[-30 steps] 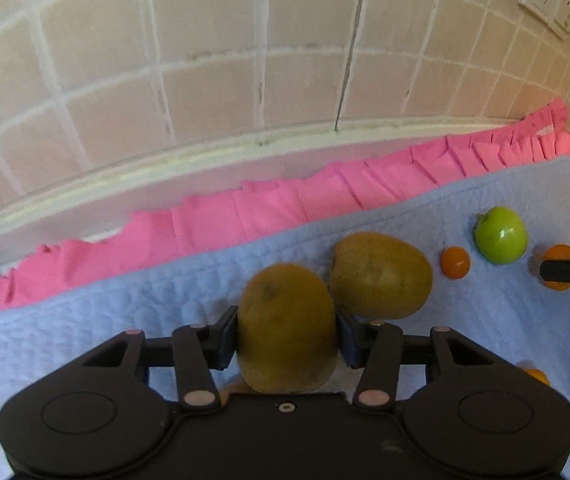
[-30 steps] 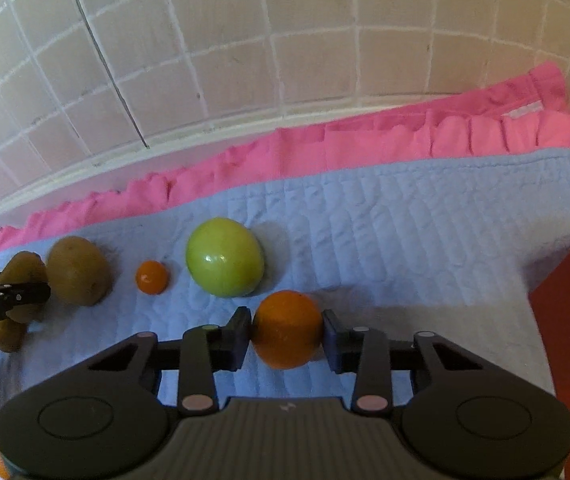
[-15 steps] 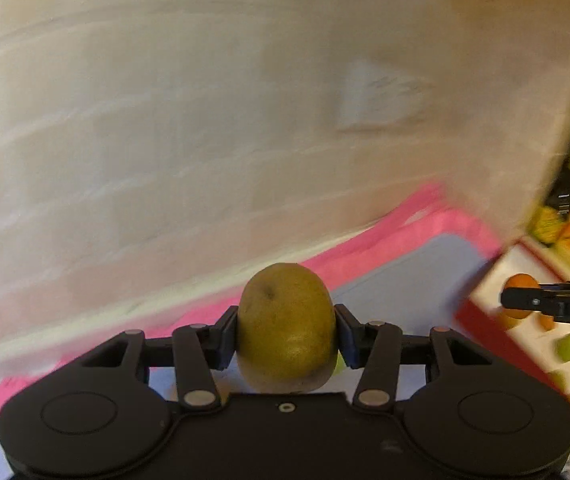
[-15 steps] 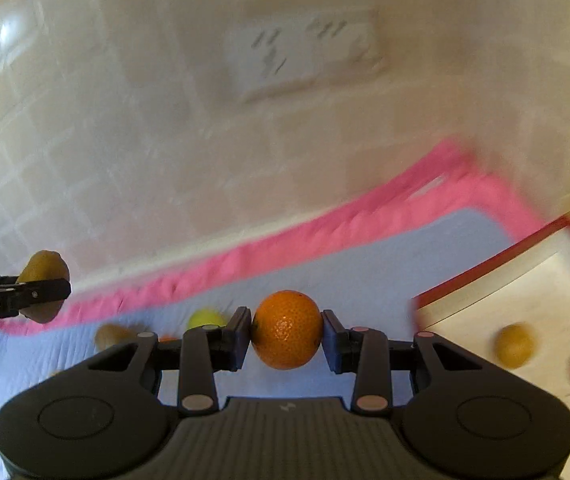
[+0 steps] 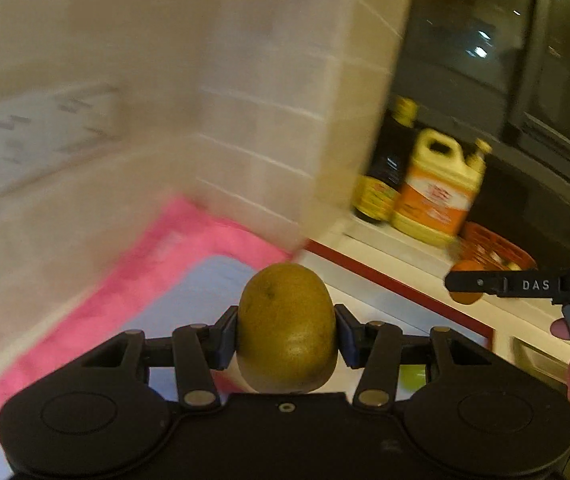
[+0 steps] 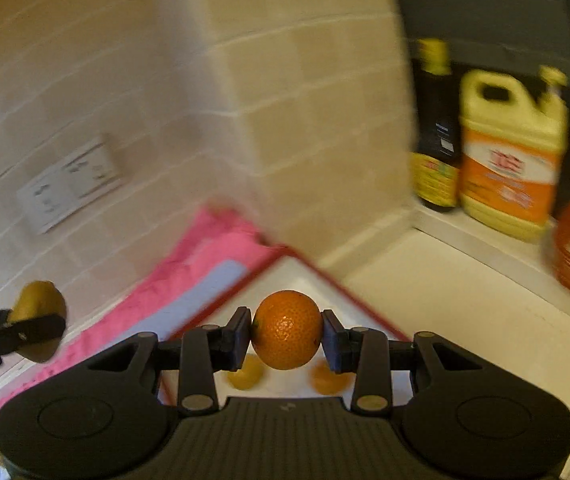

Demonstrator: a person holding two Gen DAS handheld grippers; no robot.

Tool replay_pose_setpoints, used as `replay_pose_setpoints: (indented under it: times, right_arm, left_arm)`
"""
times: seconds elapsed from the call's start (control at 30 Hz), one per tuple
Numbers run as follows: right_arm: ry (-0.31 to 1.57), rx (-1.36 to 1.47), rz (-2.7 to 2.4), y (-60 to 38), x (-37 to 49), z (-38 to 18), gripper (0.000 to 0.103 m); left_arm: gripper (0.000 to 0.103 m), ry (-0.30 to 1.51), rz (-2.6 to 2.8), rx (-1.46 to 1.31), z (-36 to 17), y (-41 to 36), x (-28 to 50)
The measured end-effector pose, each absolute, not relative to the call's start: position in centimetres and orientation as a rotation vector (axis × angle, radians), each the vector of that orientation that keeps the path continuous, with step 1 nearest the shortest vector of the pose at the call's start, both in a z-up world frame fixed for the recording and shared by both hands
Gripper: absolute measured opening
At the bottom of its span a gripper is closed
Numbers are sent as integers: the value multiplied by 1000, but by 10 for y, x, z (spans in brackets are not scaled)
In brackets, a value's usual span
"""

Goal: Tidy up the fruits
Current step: 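Carry the kiwi and orange into the red box and release them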

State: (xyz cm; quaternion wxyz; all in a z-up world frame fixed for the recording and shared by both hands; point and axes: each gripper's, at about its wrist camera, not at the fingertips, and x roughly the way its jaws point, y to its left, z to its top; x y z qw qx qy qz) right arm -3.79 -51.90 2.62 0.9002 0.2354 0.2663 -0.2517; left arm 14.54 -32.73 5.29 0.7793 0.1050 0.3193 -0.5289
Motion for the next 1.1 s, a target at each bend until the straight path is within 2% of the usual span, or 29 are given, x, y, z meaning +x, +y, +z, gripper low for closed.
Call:
replay_pose_setpoints:
  times: [0.27, 0.53, 0.8, 1.1]
  right_arm:
    - [644, 539, -503, -532, -67, -12, 40]
    - [749, 571, -364, -501, -15, -55, 40]
    - [856, 507, -345, -491, 38, -86, 39]
    - [877, 408, -368, -484, 50, -83, 41]
  left_arm:
    - [59, 811, -1197, 323, 0, -416, 135]
    - [59, 886, -1154, 330, -34, -470, 173]
    - [59, 937, -1155, 362, -66, -498, 194]
    - [60, 897, -1196, 405, -68, -502, 187]
